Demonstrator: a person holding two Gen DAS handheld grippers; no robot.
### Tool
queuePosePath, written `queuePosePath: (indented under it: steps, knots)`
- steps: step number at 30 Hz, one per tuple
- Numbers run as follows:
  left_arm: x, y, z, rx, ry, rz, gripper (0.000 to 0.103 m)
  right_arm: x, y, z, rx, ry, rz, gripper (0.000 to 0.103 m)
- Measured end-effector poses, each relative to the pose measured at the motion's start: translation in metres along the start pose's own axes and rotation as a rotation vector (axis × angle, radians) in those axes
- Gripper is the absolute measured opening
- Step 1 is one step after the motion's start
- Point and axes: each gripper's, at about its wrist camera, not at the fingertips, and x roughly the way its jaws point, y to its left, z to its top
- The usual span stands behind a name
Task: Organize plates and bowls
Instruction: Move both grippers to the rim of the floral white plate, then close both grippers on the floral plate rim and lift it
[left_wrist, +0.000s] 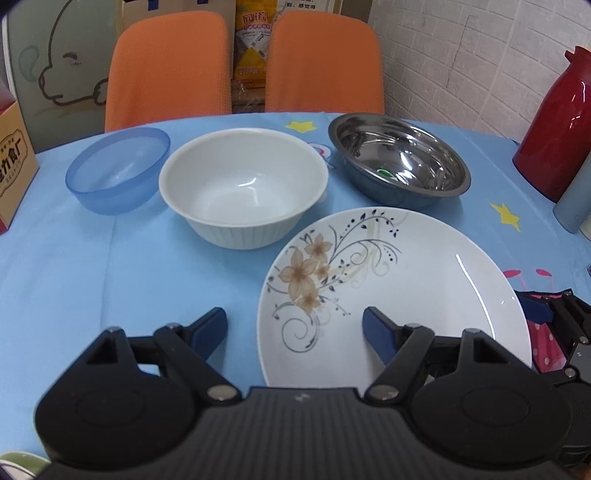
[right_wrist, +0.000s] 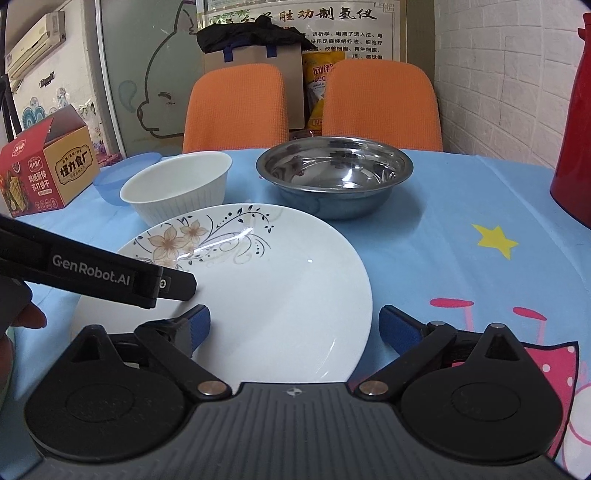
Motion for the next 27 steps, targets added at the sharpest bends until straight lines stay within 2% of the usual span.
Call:
queuePosePath:
  steps: [2,3,4,5,8,17,22,27]
  knots:
    - [-0.001,-0.004,-0.001,0.005,-0.005,-0.007,0.068,-0.001,0.004,0.001,-0.012,-0.013,0.025,0.103]
    - [-0.004,-0.008,-0.002,0.019,-0.015,-0.015,0.059,-0.001,0.006,0.001,-0.004,-0.012,0.011,0.103]
    - [-0.005,-0.012,-0.003,0.029,-0.015,0.004,0.06,-0.002,0.005,0.001,0.006,-0.014,0.001,0.103]
    - [-0.006,-0.013,-0.003,0.01,-0.012,0.014,0.059,-0.004,0.004,0.001,0.021,-0.017,-0.004,0.103]
    - [-0.014,-0.008,-0.007,-0.039,0.01,-0.011,0.047,-0.016,-0.003,-0.002,0.089,-0.025,0.015,0.103]
    - [-0.052,-0.001,-0.027,-0.072,0.002,-0.012,0.047,-0.061,0.024,-0.018,0.11,-0.091,0.017,0.103]
    - [-0.086,0.006,-0.043,-0.093,-0.049,-0.011,0.047,-0.084,0.043,-0.018,0.087,-0.135,0.016,0.103]
    - [-0.126,0.027,-0.064,-0.133,-0.094,0.019,0.047,-0.103,0.073,-0.021,0.056,-0.164,0.068,0.103]
